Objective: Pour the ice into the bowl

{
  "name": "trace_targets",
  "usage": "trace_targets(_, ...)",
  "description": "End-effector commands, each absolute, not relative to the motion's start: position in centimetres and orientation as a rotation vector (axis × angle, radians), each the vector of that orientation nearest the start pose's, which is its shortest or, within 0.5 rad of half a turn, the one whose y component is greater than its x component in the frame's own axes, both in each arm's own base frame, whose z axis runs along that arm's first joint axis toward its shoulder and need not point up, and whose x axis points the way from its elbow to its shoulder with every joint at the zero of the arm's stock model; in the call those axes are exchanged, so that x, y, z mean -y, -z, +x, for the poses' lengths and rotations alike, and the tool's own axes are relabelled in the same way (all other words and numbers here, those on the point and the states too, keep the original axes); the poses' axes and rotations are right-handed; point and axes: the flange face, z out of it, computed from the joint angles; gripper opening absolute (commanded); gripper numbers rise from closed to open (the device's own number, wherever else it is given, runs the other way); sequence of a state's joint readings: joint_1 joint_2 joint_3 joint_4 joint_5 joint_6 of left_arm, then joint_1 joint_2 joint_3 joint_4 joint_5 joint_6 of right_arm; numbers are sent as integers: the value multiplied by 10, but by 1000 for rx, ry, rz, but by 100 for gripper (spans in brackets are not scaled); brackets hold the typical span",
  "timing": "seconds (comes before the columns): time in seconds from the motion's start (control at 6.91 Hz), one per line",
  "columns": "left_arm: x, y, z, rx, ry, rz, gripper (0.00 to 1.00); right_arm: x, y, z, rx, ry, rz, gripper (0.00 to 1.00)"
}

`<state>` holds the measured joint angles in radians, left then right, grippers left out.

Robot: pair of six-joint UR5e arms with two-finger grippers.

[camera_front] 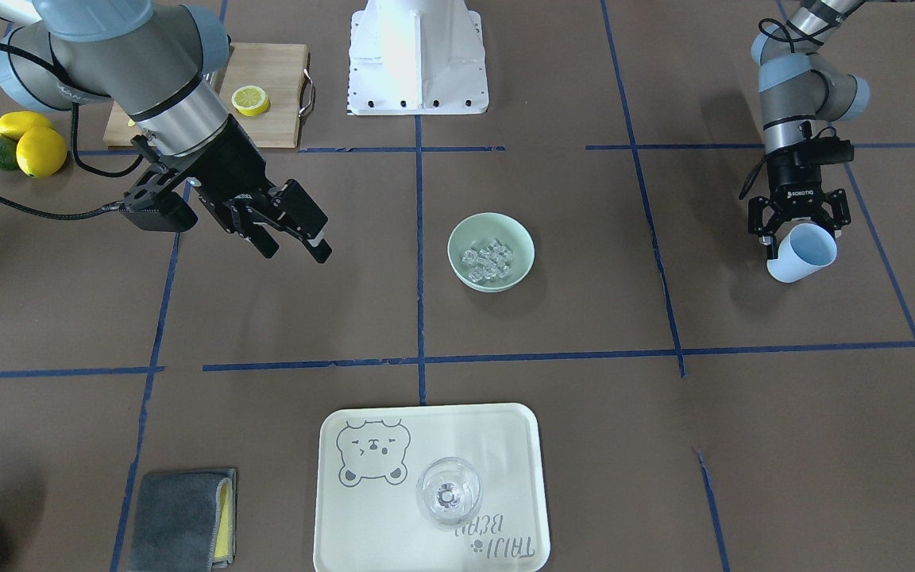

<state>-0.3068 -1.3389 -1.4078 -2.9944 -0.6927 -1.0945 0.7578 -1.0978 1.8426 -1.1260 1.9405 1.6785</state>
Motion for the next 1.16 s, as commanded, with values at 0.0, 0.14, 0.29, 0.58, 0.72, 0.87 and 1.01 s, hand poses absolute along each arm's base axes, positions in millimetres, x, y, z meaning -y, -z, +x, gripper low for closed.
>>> trace_targets(0.0,287,-679,258,-677,85,1034,100,485,-214,-371,1239,-538,67,100)
trace_targets(0.14,278,-669,237,-694,25,1038,100,487,-211,-371,1243,-538,70,100)
trace_targets(0.29,269,-664,230,-736,-39,987,100,486,-209,-371,1246,-538,70,100)
trace_targets(0.58,246,-660,212,-756,-333,913,100,487,-210,-371,1245,-539,69,100)
trace_targets(0.72,241,-668,193,-761,-423,861,100,488,-212,-369,1241,-538,69,100)
trace_targets(0.87,253,-672,167,-754,-457,845,100,487,-214,-368,1239,-536,64,100)
trace_targets(1.01,276,-673,127,-671,-510,912,100,479,-216,-382,1233,-522,51,100)
